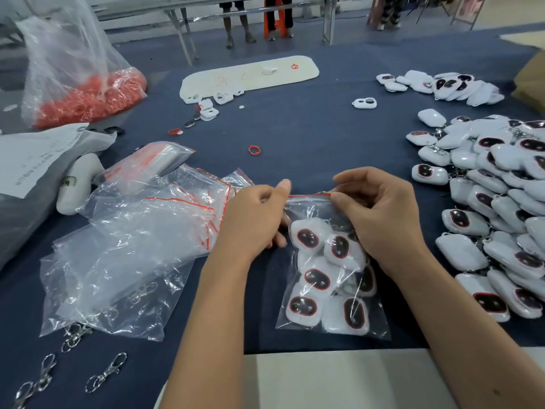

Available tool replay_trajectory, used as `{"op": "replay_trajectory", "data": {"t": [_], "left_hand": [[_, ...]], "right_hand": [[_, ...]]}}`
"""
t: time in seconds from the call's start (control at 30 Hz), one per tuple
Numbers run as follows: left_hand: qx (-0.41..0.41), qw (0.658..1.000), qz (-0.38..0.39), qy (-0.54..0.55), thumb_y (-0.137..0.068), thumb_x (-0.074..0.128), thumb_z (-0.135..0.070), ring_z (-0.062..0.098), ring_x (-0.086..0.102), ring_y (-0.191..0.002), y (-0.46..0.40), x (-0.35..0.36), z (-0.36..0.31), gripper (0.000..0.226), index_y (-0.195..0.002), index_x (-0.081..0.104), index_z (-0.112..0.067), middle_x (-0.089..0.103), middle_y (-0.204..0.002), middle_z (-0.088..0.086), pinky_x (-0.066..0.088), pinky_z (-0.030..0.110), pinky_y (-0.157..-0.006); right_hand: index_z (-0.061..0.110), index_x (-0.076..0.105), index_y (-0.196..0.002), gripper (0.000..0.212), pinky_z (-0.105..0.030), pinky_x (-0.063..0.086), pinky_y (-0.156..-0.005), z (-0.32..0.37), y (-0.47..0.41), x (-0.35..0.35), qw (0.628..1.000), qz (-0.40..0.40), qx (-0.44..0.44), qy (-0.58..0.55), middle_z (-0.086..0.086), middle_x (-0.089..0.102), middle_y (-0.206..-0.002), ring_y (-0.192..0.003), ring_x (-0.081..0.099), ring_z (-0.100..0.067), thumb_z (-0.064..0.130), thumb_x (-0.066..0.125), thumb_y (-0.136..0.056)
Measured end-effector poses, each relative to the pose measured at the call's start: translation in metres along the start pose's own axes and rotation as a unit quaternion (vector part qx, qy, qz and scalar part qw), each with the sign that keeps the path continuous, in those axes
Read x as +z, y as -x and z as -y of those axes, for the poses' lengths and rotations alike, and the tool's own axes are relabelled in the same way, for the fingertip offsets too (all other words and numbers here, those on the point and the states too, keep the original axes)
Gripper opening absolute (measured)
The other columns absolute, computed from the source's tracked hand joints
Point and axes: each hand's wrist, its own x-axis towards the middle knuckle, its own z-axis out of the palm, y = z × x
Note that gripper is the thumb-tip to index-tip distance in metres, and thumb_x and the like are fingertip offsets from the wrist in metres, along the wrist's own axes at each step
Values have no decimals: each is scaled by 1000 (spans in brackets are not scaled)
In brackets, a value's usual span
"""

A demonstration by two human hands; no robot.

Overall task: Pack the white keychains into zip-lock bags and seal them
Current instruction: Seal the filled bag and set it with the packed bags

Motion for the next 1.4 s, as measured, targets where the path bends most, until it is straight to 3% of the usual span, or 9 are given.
{"op": "replay_trajectory", "data": {"t": [0.07,0.17,0.4,0.5,0.63,0.77,0.9,1.13,1.4], "left_hand": [[60,998,-10,-18,-101,60,-43,17,56,-56,-1,7,-1,49,-75,62,-1,59,-61,5,43,32,-56],[59,997,3,42,-97,69,-23,14,61,-63,0,10,-3,24,-78,74,-10,73,-71,5,52,33,-65],[18,971,25,235,-100,64,-11,16,65,-64,4,1,-7,18,-84,70,-12,73,-73,0,54,27,-56],[5,957,9,290,-101,63,-13,14,61,-61,4,1,-10,18,-84,70,-13,71,-72,0,51,25,-54],[-29,937,26,348,-100,63,-12,8,59,-55,4,2,-14,18,-83,70,-12,70,-70,-2,48,19,-45],[-53,962,35,266,-101,63,-19,10,65,-61,2,2,-9,15,-88,68,-17,76,-80,0,53,23,-54],[-77,964,96,237,-95,73,-32,11,68,-64,4,-3,-5,18,-97,61,-19,75,-80,-2,55,24,-54],[-62,968,133,203,-78,83,4,19,75,-71,8,-6,-3,25,-89,69,-12,75,-76,6,58,27,-58],[-42,966,161,198,-81,83,-2,9,70,-55,10,-1,-5,23,-85,64,-14,68,-58,-6,53,21,-47]], "right_hand": [[23,77,-97,24,-17,57,-78,0,0,0,1000,-2,-2,-29,5,80,-88,-85,77,-11,2,80,-88],[24,75,-101,24,-17,57,-77,-1,-1,-2,999,-20,5,-49,4,80,-90,-83,77,-11,5,81,-88],[19,76,-99,6,-27,57,-70,0,-6,-4,989,9,106,-103,1,80,-86,-75,77,-13,25,76,-96],[17,77,-96,24,-28,52,-59,1,-6,-6,987,54,122,-84,5,78,-77,-62,66,-11,38,68,-100],[14,78,-90,29,-33,52,-66,4,-6,-6,986,65,119,-101,-6,75,-78,-66,63,-15,40,67,-96],[15,77,-85,22,-28,55,-65,1,-6,-4,990,43,101,-83,-6,76,-77,-68,66,-13,21,65,-103],[20,76,-87,21,-25,57,-62,0,-5,-3,995,10,81,-64,-8,78,-80,-66,66,-12,22,64,-104],[17,75,-86,23,-39,60,-72,6,-3,-1,993,28,83,-78,-7,79,-83,-72,70,-20,29,65,-103],[12,72,-79,26,-13,47,-54,6,-3,-1,997,-13,70,-39,7,70,-62,-52,59,-1,18,65,-104]]}}
